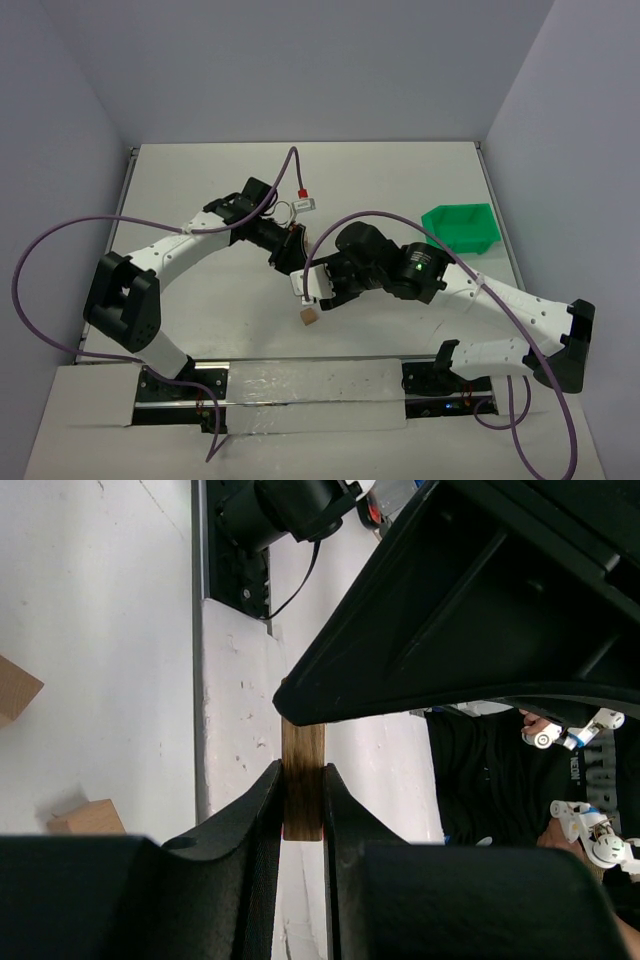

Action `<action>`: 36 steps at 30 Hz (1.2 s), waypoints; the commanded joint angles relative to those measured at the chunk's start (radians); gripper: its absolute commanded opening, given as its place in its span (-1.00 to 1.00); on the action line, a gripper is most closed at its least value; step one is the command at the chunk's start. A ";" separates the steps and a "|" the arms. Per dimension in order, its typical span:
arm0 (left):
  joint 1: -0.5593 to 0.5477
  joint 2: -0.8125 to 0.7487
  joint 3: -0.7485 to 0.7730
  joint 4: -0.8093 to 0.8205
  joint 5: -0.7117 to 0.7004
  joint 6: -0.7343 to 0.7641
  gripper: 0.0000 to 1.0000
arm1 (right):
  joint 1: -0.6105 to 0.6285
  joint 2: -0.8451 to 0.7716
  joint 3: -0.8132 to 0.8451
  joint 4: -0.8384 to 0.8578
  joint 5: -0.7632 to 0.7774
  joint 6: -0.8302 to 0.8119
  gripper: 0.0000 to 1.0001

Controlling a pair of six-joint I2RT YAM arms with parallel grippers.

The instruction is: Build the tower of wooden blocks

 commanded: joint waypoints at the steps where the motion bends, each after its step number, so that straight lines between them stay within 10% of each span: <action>1: 0.009 -0.009 0.007 0.029 0.055 0.000 -1.00 | 0.016 0.006 -0.001 0.042 0.023 -0.021 0.02; 16: 0.015 -0.015 -0.009 0.043 0.052 -0.006 -0.91 | 0.022 0.016 0.000 0.046 0.041 -0.027 -0.28; 23: 0.024 -0.025 -0.019 0.050 0.044 -0.008 -0.84 | 0.022 0.013 -0.001 0.062 0.061 -0.005 -0.82; 25: 0.026 -0.028 -0.021 0.056 0.036 -0.013 -0.92 | 0.022 0.014 -0.002 0.079 0.079 0.014 -0.73; 29: 0.025 -0.032 -0.026 0.059 0.023 -0.014 -1.00 | 0.020 0.018 0.012 0.087 0.094 0.031 0.14; 36: 0.026 -0.028 -0.017 0.053 0.022 -0.015 -1.00 | 0.024 0.037 0.052 0.071 0.083 0.043 0.23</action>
